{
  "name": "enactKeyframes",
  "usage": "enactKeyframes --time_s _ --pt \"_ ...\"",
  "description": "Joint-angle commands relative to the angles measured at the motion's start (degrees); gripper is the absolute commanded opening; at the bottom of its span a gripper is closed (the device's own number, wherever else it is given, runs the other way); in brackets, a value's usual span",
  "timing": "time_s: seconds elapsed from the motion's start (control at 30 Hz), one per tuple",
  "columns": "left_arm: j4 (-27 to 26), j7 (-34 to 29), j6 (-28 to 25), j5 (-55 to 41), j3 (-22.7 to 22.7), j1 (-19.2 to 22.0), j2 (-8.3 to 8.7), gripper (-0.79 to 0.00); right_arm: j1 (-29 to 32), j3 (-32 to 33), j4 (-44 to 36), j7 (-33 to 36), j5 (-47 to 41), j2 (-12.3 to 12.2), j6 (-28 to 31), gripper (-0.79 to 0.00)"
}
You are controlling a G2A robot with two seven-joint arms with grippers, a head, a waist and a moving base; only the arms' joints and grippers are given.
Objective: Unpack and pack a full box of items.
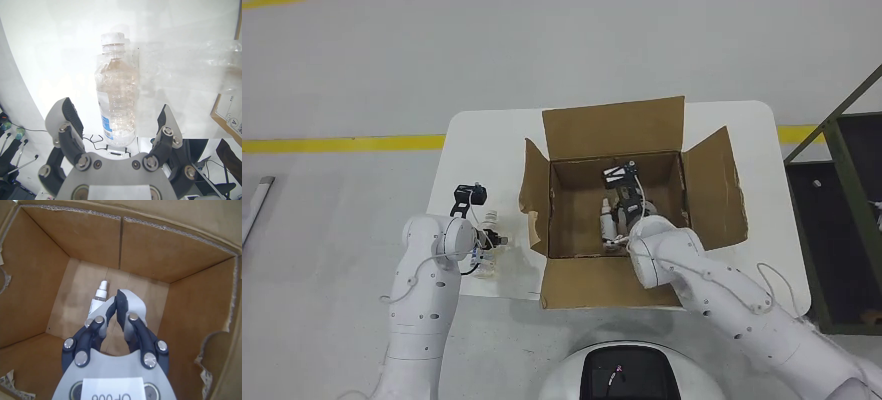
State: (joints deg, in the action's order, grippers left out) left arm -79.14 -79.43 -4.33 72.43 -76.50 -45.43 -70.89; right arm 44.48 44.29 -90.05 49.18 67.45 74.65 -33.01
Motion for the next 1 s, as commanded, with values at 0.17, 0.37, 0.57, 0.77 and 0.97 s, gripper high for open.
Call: enactKeyframes --time_s 0.17,0.37,0.57,0.77,0.97 --pt "0.0 0.0 0.0 0.0 0.0 0.0 0.00 0.000 -2.5 -1.4 6.2 -1.3 -4.5 2.4 1.7 -0.132" --pt "0.0 0.0 0.0 0.0 0.0 0.0 0.00 0.000 -3.1 -2.2 10.0 -2.6 -6.3 3.8 3.2 -0.160" --pt "0.0 0.0 0.0 0.0 0.0 0.0 0.00 0.000 -4.0 -3.2 13.2 -3.4 -7.3 5.2 5.0 -0.360" --pt "0.0 0.0 0.0 0.0 0.0 0.0 0.00 0.000 -4.4 -3.6 14.7 -2.8 -6.8 6.3 5.1 -0.219" --pt "0.0 0.0 0.0 0.0 0.0 0.0 0.00 0.000 -4.3 -3.2 14.4 -1.3 -5.2 6.8 4.9 -0.015"
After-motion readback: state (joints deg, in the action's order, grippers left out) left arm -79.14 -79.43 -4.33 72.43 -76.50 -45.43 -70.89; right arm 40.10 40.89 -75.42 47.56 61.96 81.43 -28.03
